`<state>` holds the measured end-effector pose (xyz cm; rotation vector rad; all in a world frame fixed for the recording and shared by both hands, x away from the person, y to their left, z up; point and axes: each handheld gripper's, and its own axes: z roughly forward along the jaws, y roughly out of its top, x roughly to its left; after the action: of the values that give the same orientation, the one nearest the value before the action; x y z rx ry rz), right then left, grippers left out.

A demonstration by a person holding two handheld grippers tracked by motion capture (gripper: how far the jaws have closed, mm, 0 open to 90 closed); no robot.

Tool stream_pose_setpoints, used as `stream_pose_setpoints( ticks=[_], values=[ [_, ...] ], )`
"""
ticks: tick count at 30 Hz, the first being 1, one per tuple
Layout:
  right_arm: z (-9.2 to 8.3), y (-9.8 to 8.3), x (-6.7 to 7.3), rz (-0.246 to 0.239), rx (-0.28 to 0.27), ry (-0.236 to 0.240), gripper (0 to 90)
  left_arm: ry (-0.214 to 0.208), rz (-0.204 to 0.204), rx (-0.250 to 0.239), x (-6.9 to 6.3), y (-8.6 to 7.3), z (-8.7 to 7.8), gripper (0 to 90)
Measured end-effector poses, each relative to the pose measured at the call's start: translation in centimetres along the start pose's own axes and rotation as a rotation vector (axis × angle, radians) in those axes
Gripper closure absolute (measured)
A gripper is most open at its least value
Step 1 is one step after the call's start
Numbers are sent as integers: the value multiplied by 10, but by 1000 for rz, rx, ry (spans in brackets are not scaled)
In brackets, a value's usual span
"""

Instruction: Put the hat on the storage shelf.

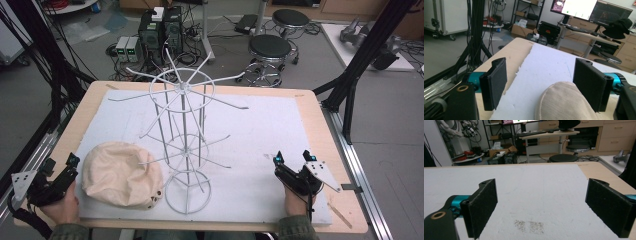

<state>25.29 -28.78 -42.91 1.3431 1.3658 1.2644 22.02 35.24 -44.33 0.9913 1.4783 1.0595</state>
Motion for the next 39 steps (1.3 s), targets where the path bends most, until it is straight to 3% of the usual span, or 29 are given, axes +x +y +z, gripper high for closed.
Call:
stream_pose_setpoints(
  ticks=[17,39],
  values=[
    [2,-1,0,-2,10,-4,97,-6,-8,10,0,1,1,275],
    [3,-1,-1,-1,22,3,97,-48,8,91,-10,2,5,268]
  ],
)
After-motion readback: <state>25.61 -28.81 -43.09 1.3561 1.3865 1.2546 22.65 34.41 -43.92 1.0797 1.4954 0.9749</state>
